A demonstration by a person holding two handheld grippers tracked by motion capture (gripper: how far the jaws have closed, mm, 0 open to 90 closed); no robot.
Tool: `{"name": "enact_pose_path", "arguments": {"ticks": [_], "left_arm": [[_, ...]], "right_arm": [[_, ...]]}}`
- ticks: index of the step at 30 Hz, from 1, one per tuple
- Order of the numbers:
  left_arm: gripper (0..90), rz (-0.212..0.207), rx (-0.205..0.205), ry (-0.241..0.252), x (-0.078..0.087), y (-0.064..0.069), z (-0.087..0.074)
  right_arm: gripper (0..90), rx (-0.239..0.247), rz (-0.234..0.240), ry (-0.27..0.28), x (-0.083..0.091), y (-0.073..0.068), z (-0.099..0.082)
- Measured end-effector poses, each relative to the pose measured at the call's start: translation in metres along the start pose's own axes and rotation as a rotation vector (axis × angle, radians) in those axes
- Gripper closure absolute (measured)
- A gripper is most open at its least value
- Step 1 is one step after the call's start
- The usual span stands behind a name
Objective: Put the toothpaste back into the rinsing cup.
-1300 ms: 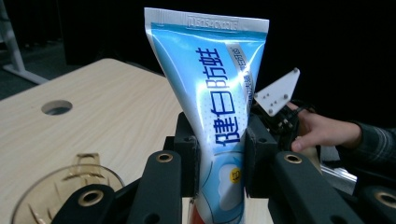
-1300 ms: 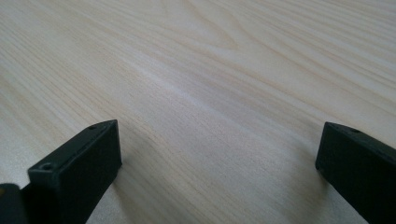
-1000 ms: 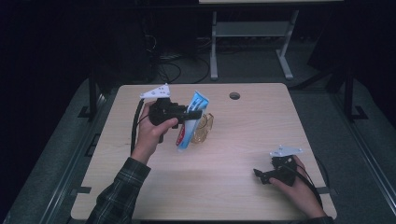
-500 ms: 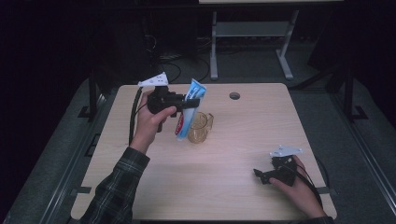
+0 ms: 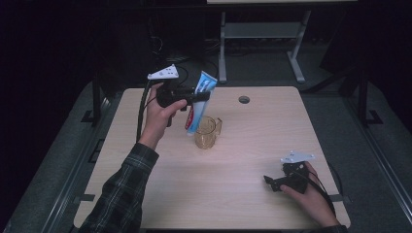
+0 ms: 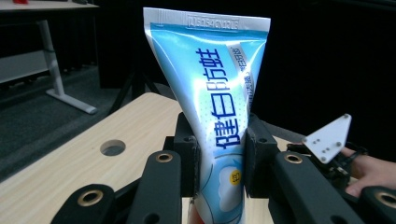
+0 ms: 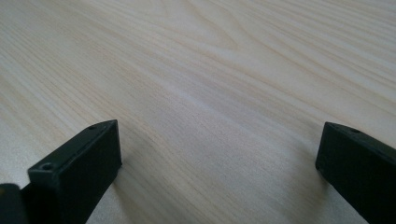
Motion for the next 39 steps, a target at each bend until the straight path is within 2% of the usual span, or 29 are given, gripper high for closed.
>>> {"name": "enact_pose_path", "arguments": {"ticks": [7,17,24,32,39], "left_arm": [[70.9,0.015,-0.023,0.024,-0.011,-0.008,0.004],[70.8,0.028,-0.03,0.033,-0.027,-0.017,-0.004],[70.6,0.031,-0.046,0.005,-0.04,-0.017,-0.015],[70.5,0.032,-0.069,-0.009,-0.049,-0.015,-0.02],[70.4,0.04,-0.059,-0.01,-0.05,-0.017,-0.027]], "right_arm": [[0.0,0.0,0.0,0.0,0.0,0.0,0.0],[0.0,0.001,0.0,-0.002,0.0,0.0,0.0],[0.0,0.002,0.003,-0.003,0.0,-0.001,0.0],[0.0,0.005,0.005,-0.002,0.0,-0.001,0.0],[0.0,0.005,0.006,-0.002,0.0,-0.001,0.0]]}}
Point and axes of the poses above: each handheld gripper's, and its own axes: x roughly backward along the jaws, z roughly out of its top, y roughly to its right, the point moved 8 cm from there along -x, roughly forward along the jaws, and after that the axes turned 6 degrees about -x, right-handed, at the moved point
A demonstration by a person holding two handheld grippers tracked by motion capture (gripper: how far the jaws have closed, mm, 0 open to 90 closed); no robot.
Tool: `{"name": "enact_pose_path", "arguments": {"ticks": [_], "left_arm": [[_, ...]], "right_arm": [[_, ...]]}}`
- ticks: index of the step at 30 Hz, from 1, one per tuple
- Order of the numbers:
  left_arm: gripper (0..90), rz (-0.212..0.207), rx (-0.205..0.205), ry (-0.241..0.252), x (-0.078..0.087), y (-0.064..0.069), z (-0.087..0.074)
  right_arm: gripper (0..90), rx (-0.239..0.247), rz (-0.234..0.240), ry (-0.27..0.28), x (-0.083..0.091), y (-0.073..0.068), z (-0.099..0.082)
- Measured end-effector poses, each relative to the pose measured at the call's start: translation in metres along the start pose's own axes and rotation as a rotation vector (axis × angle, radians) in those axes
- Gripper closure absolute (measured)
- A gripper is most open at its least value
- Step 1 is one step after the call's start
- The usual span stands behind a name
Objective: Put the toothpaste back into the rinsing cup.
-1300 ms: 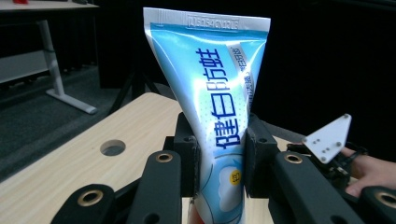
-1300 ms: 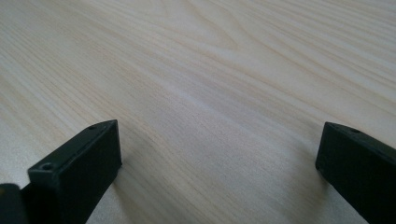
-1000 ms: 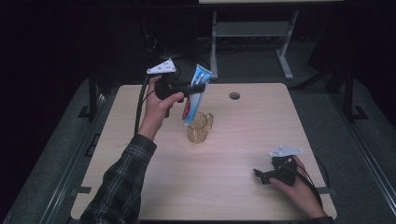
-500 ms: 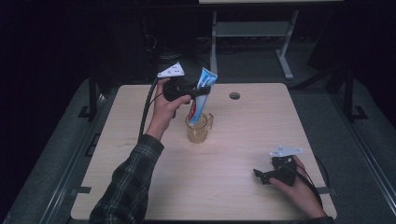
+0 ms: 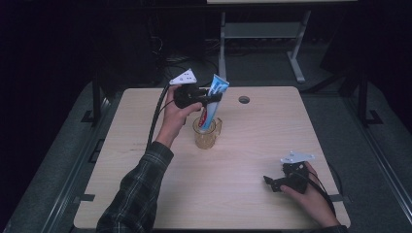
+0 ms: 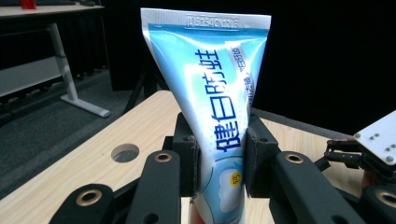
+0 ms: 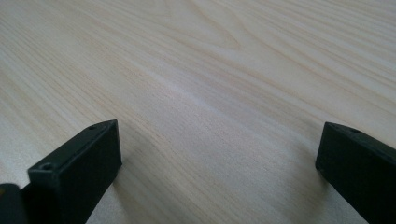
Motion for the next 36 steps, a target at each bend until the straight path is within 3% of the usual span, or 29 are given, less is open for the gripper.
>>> {"name": "enact_pose_path", "arguments": {"ticks": [22,36], "left_arm": [[70.1,0.021,0.051,-0.056,0.004,-0.007,-0.039],[70.0,0.018,0.063,-0.085,0.001,-0.006,-0.056]], "right_arm": [[0.0,0.001,0.001,0.001,0.0,0.0,0.0],[0.0,0.003,-0.001,0.0,0.0,0.0,0.0]]}}
Point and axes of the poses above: each handheld gripper's, and its own axes: x roughly backward along the jaws, z roughly out of its top, y roughly to its right, the point moved 8 cm from there along -x, roughly forward along the jaws, and after that the axes turned 6 degrees about -x, right-handed, at the moved point
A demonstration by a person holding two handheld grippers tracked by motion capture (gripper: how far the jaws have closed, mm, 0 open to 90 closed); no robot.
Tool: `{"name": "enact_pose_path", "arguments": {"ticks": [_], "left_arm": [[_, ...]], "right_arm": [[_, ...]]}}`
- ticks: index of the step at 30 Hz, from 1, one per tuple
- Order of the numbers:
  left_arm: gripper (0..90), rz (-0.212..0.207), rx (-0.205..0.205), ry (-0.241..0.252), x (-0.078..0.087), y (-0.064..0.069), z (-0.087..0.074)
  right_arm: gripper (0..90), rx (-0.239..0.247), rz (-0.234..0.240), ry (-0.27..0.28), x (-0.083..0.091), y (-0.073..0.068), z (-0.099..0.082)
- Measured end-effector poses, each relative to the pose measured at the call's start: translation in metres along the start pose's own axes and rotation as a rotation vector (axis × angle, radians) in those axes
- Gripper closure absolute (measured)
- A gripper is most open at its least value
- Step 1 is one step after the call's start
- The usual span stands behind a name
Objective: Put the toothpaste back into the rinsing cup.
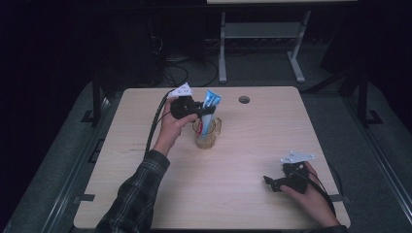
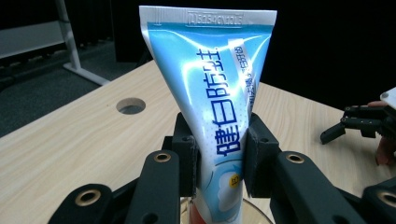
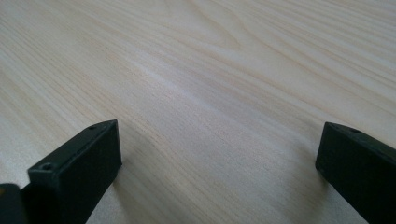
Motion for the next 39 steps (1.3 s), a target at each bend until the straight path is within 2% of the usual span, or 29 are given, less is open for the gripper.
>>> {"name": "enact_pose_path", "arguments": {"ticks": [18,29,33,37,39], "left_arm": [[69.6,-0.012,0.009,-0.02,-0.003,0.0018,-0.0109],[67.8,0.01,0.018,-0.02,-0.0044,-0.0015,-0.0112],[62.2,0.038,0.019,-0.012,-0.0025,-0.0046,-0.0092],[50.5,0.073,0.015,-0.021,-0.0014,-0.0068,-0.0082],[46.2,0.076,0.024,-0.02,-0.0008,-0.0076,-0.0082]], "right_arm": [[0.0,0.0,0.0,0.0,0.0,0.0,0.0],[0.0,0.0,0.0,0.0,0.0,0.0,0.0],[0.0,0.0,0.0,0.0,0.0,0.0,0.0],[0.0,0.0,0.0,0.0,0.0,0.0,0.0],[0.0,0.0,0.0,0.0,0.0,0.0,0.0]]}}
Point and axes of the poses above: each handheld gripper's, and its own axes: x roughly backward along the jaws, z roughly out of its top, y roughly to its right, the point moved 8 cm from there along -x, roughly forward along the jaws, and after that the axes turned 6 degrees about -x, right-handed, at the moved point
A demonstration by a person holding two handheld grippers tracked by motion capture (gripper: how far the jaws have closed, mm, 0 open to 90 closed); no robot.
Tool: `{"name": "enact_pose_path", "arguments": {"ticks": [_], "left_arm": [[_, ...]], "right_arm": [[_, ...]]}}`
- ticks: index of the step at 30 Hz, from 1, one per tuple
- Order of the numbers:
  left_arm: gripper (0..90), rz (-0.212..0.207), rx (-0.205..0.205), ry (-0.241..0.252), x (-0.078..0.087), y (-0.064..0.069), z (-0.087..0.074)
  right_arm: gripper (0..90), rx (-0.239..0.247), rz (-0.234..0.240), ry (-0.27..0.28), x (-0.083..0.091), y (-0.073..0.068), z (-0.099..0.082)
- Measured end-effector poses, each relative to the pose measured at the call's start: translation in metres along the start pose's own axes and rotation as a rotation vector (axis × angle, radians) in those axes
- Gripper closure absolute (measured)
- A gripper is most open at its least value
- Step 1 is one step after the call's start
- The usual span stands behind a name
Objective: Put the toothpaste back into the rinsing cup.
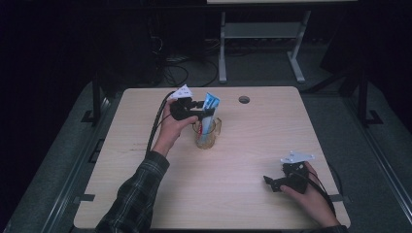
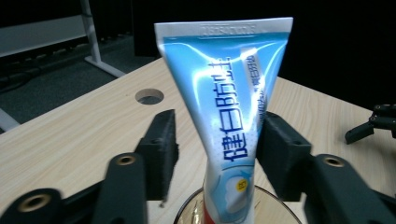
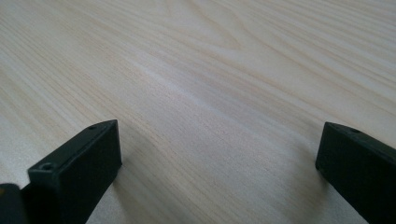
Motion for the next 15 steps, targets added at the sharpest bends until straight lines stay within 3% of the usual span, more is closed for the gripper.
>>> {"name": "enact_pose_path", "arguments": {"ticks": [8,15], "left_arm": [[28.5,0.016,0.024,0.003,0.0044,-0.001,0.003],[26.9,0.014,0.042,-0.016,0.0097,-0.0001,0.0033]], "right_arm": [[0.0,0.001,0.0,0.0,0.0,0.0001,0.0],[0.0,0.0,0.0,0.0,0.0005,-0.0003,-0.0005]]}}
Point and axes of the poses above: each handheld gripper's, and its own axes: x roughly backward along the jaws, z roughly out of its top, y roughly to its right, the point moved 8 cm from there along -x, roughly forward along the jaws, and after that the axes turned 6 degrees about -x, right-handed, at the moved point
